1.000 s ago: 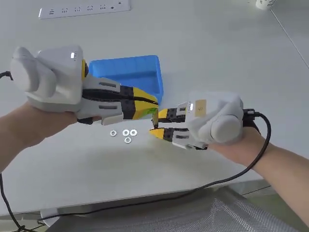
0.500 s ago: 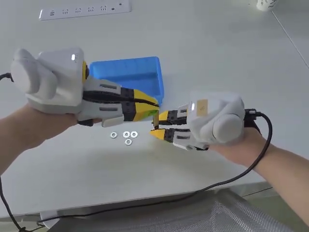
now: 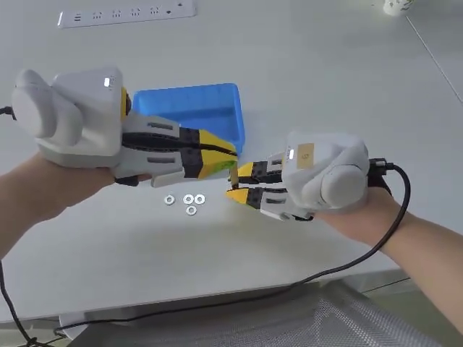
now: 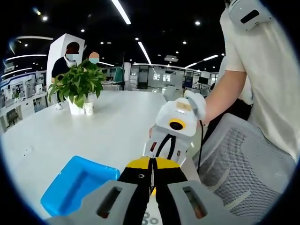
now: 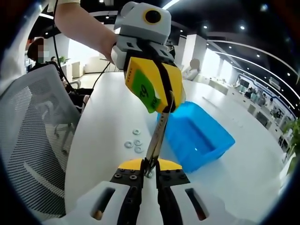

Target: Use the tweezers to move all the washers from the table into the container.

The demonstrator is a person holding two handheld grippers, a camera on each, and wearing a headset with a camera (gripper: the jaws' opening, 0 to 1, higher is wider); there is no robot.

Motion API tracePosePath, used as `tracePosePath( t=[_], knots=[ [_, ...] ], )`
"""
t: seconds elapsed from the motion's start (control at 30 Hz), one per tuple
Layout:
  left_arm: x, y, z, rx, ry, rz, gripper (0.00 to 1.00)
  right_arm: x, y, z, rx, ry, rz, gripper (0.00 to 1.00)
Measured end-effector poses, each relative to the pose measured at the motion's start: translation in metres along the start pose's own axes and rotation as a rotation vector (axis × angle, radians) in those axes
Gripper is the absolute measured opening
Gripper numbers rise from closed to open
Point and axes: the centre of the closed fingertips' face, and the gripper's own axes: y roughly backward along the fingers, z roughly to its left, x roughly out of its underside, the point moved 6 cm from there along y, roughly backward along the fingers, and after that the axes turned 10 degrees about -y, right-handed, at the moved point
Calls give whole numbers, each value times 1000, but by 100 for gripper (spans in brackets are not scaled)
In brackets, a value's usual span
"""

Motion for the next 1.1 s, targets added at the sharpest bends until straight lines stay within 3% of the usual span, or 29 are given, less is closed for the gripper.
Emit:
tracePosePath(
  t=[0.67, 1.1],
  knots=[
    [-16, 15, 5, -32, -21, -22, 4, -23, 2, -1, -5, 10, -11, 11],
    [-35, 30, 10, -72, -33, -43, 4, -50, 6, -4, -7, 50, -14, 11]
  ],
)
